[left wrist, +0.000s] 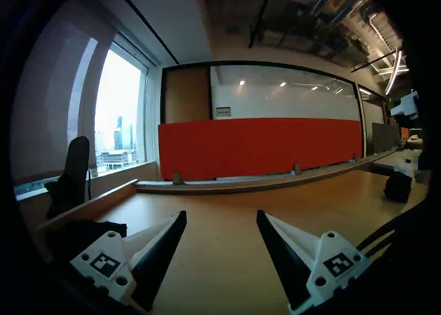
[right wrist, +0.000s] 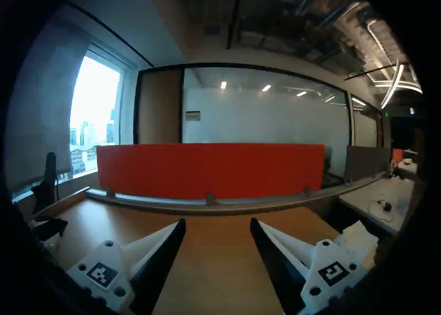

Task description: Fold towel

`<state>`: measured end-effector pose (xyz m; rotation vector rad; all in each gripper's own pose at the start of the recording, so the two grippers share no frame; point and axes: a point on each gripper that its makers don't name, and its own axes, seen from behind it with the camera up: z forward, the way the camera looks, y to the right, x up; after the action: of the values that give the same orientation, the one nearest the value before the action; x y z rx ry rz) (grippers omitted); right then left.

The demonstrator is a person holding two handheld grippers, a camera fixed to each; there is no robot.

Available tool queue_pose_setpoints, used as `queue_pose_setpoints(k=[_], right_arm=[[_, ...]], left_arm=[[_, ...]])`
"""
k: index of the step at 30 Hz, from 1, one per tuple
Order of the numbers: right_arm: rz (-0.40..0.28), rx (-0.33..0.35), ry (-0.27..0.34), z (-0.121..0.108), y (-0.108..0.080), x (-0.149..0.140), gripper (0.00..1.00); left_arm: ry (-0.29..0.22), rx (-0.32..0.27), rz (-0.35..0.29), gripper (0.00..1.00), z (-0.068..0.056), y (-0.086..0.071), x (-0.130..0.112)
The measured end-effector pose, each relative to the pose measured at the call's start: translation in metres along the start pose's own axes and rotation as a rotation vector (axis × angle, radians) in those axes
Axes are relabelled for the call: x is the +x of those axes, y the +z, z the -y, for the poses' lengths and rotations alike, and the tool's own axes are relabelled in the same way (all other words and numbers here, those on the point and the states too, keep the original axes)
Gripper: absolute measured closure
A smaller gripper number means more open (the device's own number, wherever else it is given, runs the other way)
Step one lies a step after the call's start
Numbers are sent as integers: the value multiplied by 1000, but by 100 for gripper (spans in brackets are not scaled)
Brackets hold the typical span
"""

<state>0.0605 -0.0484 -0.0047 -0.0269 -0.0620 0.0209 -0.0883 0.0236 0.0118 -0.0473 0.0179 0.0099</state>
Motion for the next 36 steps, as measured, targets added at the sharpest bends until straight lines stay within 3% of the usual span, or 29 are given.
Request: queue_pose_setpoints(k=[17, 36], right_arm=[[-11, 5, 7, -1, 13, -13, 10], [-4, 14, 13, -7, 19, -20, 10]], left_arm=[[-33, 22, 2, 6, 5, 12, -42], [-43, 31, -13, 6, 7, 9, -45]])
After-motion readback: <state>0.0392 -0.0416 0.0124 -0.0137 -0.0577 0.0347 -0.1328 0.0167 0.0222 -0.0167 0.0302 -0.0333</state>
